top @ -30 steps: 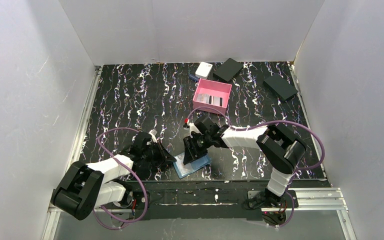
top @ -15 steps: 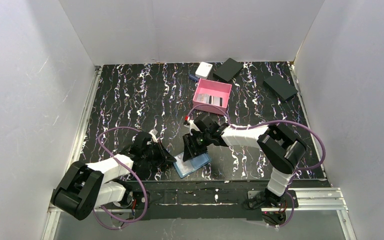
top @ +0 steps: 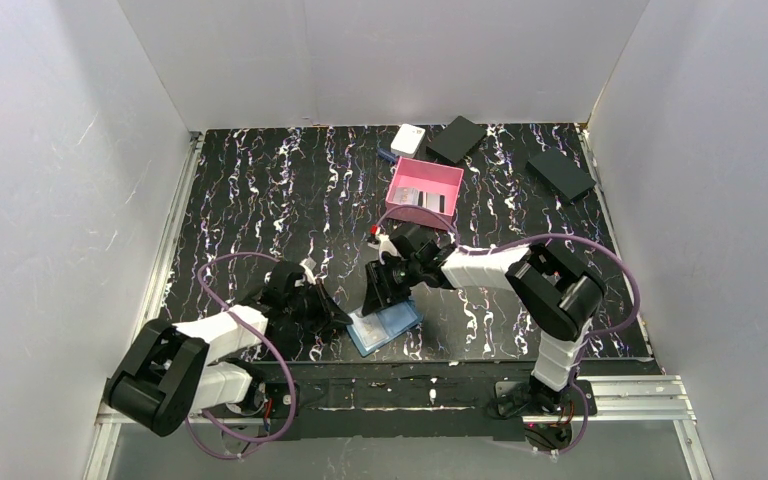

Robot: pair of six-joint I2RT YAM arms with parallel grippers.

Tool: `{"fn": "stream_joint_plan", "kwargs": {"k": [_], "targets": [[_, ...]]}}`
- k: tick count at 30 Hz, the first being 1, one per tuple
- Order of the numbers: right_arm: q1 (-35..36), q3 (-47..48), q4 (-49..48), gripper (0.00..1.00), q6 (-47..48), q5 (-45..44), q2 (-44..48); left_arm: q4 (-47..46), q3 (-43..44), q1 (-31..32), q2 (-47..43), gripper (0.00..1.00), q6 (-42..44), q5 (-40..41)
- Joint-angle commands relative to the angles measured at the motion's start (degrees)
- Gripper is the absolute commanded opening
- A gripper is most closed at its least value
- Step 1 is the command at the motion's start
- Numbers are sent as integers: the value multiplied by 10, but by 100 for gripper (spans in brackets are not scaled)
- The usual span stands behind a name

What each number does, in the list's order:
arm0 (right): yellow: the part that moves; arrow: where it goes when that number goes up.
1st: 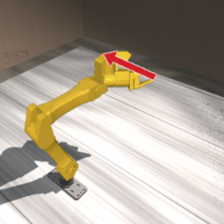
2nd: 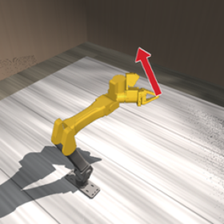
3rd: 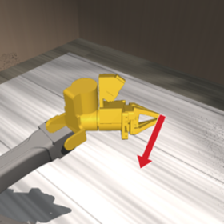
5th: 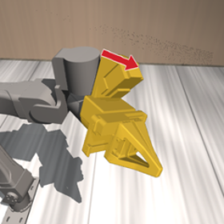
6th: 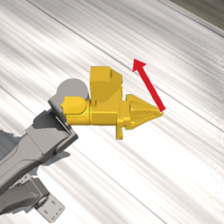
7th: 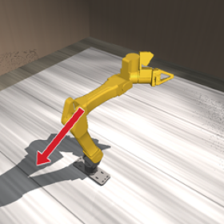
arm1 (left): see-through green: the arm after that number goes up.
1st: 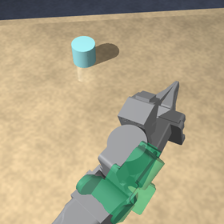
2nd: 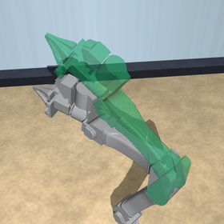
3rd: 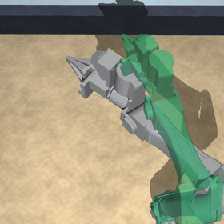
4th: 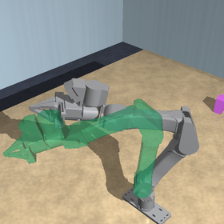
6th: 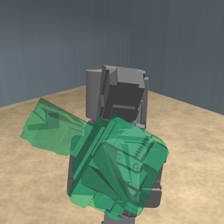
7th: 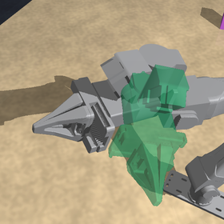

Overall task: Put the credit cards into the card holder
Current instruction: Insert the credit card into the card holder.

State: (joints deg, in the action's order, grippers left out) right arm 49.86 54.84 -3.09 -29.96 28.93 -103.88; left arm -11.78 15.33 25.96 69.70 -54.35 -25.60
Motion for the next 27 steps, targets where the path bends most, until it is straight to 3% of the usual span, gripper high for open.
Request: {"fn": "stream_joint_plan", "kwargs": {"k": [1,6,12,20,22,24,27], "targets": [[18,32,-21,52,33,31,-37,35,15,1,29,0,19,6],[44,41,-3,51,69,54,-39,36,26,1,32,0,25,3],[45,41,55,52,83,-28,-18,47,22,1,15,1,26,2],[20,37,84,54,62,-81,4,125,-4,1,-89,32,29,32],[18,34,83,55,60,-76,-1,133,-17,1,-114,35,21,35],[17,30,77,55,56,-70,-3,131,-23,0,-118,34,17,34],[16,26,66,55,49,-63,-3,123,-21,-1,-95,23,13,30]]}}
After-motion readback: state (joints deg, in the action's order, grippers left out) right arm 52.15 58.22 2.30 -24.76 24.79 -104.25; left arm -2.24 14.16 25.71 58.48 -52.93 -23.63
